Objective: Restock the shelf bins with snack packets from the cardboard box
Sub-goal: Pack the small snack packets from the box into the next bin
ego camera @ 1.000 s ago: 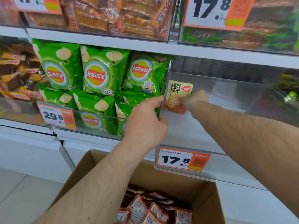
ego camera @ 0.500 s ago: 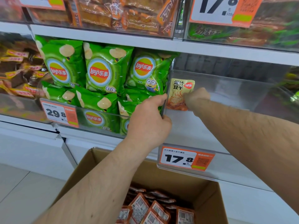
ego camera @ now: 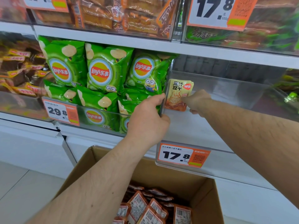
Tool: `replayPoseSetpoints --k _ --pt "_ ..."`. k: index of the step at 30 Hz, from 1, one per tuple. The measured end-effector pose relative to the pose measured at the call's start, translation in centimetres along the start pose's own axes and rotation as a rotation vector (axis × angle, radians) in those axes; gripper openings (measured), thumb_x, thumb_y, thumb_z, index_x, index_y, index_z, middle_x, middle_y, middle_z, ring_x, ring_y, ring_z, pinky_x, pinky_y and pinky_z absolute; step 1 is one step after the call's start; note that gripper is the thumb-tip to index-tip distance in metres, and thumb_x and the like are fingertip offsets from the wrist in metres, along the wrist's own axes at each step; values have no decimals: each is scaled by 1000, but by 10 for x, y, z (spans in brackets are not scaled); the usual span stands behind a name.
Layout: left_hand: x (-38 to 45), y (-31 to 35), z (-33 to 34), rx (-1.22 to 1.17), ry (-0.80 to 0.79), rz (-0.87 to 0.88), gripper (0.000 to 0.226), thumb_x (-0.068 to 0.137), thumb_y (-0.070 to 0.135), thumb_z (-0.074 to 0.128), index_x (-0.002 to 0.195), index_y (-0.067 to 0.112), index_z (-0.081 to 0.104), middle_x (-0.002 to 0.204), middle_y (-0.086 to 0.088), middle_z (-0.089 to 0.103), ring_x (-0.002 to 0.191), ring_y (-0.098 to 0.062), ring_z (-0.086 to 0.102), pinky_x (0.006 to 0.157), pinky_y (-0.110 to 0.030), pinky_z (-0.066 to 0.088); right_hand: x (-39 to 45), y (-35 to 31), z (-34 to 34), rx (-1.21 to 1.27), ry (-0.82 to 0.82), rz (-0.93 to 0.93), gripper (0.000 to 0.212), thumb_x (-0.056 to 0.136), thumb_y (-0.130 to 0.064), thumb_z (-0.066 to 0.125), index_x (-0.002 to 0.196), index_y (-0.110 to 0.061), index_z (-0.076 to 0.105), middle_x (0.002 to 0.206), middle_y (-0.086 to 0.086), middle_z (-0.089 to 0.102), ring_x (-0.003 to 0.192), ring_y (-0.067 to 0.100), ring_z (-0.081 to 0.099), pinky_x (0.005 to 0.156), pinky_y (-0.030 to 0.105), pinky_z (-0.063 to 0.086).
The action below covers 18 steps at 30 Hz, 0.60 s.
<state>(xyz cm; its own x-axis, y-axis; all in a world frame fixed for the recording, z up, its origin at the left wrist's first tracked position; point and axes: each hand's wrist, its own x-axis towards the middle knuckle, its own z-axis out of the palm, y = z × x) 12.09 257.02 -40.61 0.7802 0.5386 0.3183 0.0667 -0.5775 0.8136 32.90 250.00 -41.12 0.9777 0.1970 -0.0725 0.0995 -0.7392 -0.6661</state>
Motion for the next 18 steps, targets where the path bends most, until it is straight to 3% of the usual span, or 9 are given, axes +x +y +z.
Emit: replayPoseSetpoints --k 4,7,9,11,13,15,18 --pt "-7 -2 -1 -28 -29 -12 64 85 10 63 145 28 47 137 4 58 105 -31 63 91 -32 52 -23 -1 -10 -114 -5 -51 25 89 -34 64 84 -10 59 83 10 64 77 27 63 58 28 46" --pt "-20 -7 -2 -70 41 -13 61 83 16 68 139 30 49 118 -12 64 92 -18 66 75 -22 49 -53 -2 -20 -172 96 -163 21 82 -27 64 72 -10 57 78 11 65 74 30 62 55 27 44" --pt "-35 -11 -4 -96 126 33 54 80 15 70 125 37 50 112 2 58 76 -4 61 64 -10 43 -83 -2 -27 -197 251 -320 18 81 -26 60 81 -10 65 82 12 67 79 34 63 64 32 50" --pt "-56 -16 -9 -131 201 89 48 80 10 69 113 38 49 112 12 49 77 0 60 64 -12 44 -124 3 -30 -175 390 -554 20 81 -28 57 84 -12 69 82 10 71 81 34 65 71 37 55" --pt "-79 -29 -14 -143 270 128 46 79 0 63 103 37 51 107 12 48 78 0 60 61 -15 43 -170 13 -24 -66 451 -796 19 76 -29 55 73 -13 66 68 5 67 69 32 64 62 37 53" --pt "-102 -52 -14 -113 268 55 45 78 -4 60 95 36 52 100 5 51 73 0 57 59 -16 42 -208 32 -7 11 376 -880 17 73 -29 55 67 -15 62 61 1 62 62 28 61 55 34 49" --pt "-135 -87 -6 31 97 -122 35 78 -3 60 94 28 56 87 7 53 67 -4 52 69 -28 44 -236 66 33 -201 34 -704 19 76 -34 54 73 -17 62 71 2 65 72 27 62 62 34 52"
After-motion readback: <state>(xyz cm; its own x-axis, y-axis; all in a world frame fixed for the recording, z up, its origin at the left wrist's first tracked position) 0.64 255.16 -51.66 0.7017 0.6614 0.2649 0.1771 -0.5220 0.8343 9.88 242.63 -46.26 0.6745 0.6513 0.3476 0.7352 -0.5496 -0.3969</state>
